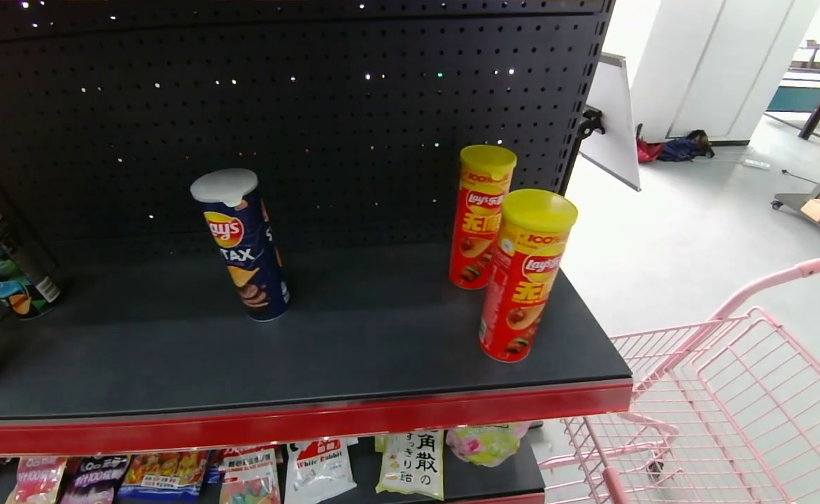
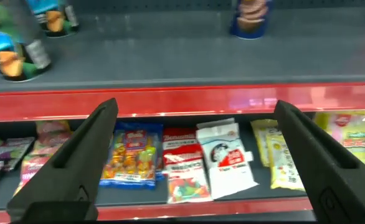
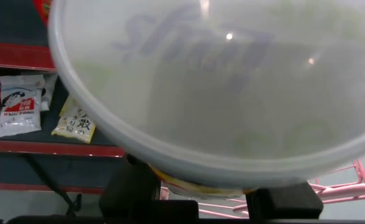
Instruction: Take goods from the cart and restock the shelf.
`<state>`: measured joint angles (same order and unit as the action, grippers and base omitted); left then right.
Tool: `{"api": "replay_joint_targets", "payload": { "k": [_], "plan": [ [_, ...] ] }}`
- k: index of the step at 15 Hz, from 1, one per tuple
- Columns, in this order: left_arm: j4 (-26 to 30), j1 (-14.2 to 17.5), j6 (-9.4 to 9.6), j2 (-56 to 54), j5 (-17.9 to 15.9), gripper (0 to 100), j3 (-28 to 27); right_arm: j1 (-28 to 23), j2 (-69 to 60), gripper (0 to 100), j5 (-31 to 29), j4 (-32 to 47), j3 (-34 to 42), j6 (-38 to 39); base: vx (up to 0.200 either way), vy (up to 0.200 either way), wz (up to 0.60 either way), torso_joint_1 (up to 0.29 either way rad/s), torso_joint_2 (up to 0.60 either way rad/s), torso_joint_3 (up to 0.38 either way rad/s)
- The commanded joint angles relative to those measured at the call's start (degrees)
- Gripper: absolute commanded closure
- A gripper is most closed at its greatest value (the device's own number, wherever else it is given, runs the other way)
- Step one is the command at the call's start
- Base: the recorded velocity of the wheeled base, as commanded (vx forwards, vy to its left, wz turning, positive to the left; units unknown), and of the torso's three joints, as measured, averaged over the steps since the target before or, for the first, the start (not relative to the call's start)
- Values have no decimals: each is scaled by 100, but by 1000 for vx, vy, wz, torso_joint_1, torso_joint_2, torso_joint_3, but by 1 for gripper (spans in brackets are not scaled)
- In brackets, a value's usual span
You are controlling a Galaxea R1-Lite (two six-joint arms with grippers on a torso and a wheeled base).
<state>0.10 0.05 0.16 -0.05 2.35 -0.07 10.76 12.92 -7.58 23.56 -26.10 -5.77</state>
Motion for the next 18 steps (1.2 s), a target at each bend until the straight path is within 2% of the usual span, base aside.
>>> {"api": "replay_joint_targets", "payload": {
  "k": [1, 11, 13, 14, 16, 18],
  "plan": [
    [-1, 4, 2, 5, -7, 0, -1, 5, -123, 100, -6, 8, 35, 5, 0, 200, 0, -12, -2, 2],
    [-1, 4, 2, 5, 2, 0, -1, 5, -141, 100, 11, -1, 123, 14, 0, 200, 0, 2, 2, 2],
    [-1, 4, 2, 5, 2, 0, -1, 5, -150, 100, 11, -1, 149, 14, 0, 0, 0, 0, 0, 0],
    [-1, 4, 2, 5, -7, 0, -1, 31, -141, 100, 161, -19, 167, 5, 0, 0, 0, 0, 0, 0],
    [-1, 4, 2, 5, -16, 0, -1, 242, -229, 100, 837, -19, 175, 32, 0, 0, 0, 0, 0, 0],
    [-1, 4, 11, 5, -24, 0, -1, 260, -246, 100, 1127, -10, 316, -135, 0, 0, 0, 0, 0, 0]
  ]
}}
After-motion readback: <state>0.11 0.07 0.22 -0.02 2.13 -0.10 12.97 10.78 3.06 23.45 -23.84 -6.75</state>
